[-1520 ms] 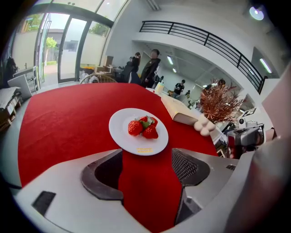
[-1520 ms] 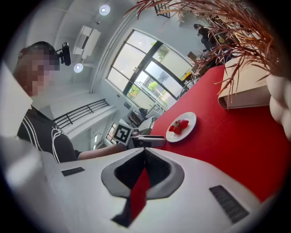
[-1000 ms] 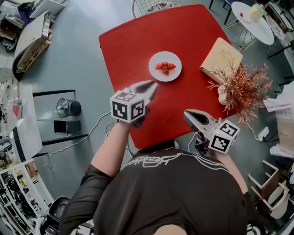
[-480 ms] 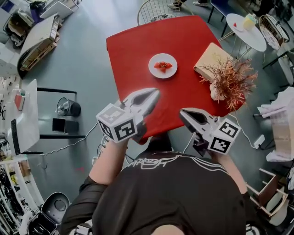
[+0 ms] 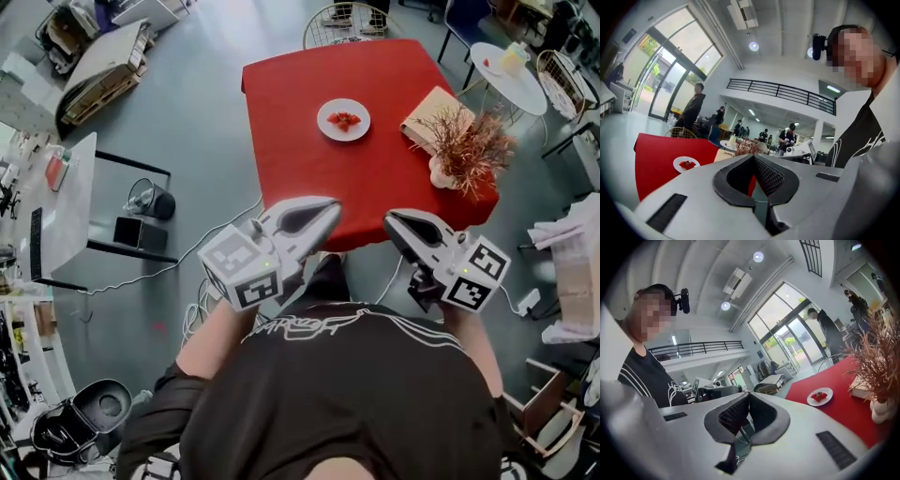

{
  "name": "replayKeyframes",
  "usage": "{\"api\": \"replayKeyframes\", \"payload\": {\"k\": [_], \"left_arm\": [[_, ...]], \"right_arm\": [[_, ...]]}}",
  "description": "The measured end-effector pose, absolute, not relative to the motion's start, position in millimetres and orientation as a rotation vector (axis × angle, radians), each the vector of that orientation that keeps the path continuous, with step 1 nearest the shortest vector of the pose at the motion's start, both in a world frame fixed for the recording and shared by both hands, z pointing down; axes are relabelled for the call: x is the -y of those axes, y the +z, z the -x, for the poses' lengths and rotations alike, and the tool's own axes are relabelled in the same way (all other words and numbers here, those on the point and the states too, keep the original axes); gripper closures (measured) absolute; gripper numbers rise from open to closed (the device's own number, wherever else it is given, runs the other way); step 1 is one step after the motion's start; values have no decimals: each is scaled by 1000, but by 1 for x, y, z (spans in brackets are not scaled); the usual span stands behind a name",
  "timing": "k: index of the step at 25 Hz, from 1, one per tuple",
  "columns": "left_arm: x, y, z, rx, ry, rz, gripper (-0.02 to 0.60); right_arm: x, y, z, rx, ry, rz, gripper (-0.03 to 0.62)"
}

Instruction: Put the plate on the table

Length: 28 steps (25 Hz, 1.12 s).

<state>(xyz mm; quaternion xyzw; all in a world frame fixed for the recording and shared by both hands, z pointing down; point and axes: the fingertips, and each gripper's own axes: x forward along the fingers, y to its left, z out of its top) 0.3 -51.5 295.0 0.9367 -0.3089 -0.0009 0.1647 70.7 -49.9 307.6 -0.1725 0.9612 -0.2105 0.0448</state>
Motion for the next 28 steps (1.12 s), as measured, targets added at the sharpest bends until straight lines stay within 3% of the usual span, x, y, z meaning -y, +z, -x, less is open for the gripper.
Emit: {"api": "replayKeyframes", "payload": {"k": [28], "left_arm": [[-4, 294, -26, 744, 8, -2719, 574]], "right_arm": [[6, 307, -77, -3004, -598, 471, 587]]}}
